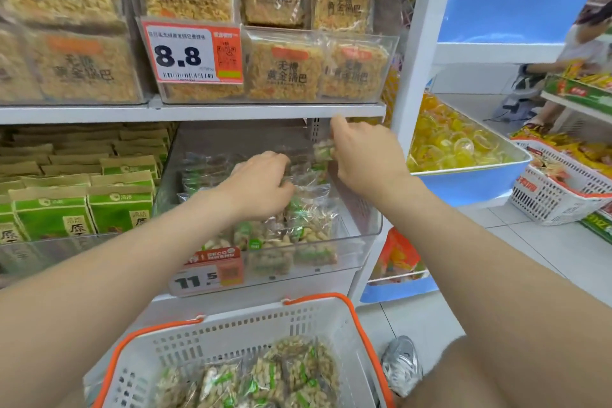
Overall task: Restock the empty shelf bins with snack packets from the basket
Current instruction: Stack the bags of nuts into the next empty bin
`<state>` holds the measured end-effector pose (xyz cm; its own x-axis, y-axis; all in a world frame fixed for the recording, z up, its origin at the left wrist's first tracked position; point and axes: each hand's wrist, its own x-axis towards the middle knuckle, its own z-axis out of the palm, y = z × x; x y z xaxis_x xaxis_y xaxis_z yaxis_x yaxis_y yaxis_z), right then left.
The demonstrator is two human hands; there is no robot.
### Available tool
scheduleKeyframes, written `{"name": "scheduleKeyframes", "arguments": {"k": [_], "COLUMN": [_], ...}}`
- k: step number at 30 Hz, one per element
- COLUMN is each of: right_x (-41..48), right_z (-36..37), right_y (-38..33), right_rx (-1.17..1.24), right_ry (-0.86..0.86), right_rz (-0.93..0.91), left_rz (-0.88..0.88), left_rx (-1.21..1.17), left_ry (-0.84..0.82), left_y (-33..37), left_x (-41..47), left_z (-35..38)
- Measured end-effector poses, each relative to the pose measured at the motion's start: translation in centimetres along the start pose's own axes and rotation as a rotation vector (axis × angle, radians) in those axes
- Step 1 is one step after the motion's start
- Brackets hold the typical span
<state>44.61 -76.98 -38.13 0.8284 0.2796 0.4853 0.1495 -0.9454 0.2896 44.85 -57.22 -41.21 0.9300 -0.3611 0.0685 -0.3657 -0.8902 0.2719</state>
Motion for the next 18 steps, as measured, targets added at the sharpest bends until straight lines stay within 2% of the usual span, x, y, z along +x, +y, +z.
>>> {"name": "scheduleKeyframes", "arguments": {"k": [3,9,15,18], "right_x": [0.6,2.2,2.7,3.4], "right_z": [2.9,5.3,7.1,7.6], "right_y": [-0.5,-1.5,-1.6,-1.3], "right_rx": [-0.051,-0.062,-0.031,0.007], "right_ry": [0.099,0.149,0.128,0.085], "right_rz": [-0.039,-0.034,0.090,0.104], "left_rz": [0.021,0.025,0.038,0.055], "left_rx": [0.039,0.162,0.183,0.142], "left_ry": [0.059,0.067,-0.025,-0.016], "left_y": [-0.9,-1.1,-1.5,-1.6], "left_x": [1.4,3.9,5.7,5.8], "left_z": [1.7,3.7,4.2,4.4]}}
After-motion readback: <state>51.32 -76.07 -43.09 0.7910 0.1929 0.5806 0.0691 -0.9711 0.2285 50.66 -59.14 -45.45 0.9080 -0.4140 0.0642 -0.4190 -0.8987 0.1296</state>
